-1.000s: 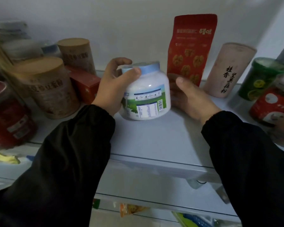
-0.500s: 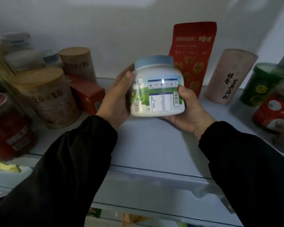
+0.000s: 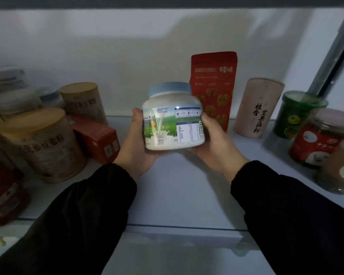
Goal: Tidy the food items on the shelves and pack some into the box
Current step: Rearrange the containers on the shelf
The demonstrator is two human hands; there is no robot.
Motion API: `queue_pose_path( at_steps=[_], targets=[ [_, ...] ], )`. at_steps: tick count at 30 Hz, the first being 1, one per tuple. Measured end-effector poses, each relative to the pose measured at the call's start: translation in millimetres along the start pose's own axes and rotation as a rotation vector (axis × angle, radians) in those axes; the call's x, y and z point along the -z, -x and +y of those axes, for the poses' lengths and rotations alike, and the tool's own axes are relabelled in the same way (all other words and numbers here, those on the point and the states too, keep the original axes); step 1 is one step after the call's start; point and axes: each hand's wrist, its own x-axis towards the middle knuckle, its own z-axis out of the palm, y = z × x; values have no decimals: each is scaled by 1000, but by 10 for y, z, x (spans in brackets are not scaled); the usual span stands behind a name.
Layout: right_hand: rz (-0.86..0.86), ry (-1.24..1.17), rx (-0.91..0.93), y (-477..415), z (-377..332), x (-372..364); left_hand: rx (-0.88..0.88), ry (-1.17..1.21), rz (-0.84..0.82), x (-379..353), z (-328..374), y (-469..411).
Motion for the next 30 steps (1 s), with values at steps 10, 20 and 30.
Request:
queue_pose_path(
  at_steps=[10, 20, 30],
  targets=[
    [83, 303, 116, 37, 128, -11, -9, -74, 162, 73, -29, -48],
    [-194, -262, 4, 111, -3, -62, 42, -107, 3, -3, -73, 58],
    [64, 10, 63, 50, 31, -90, -67, -100, 35, 31, -62, 38]
  ],
)
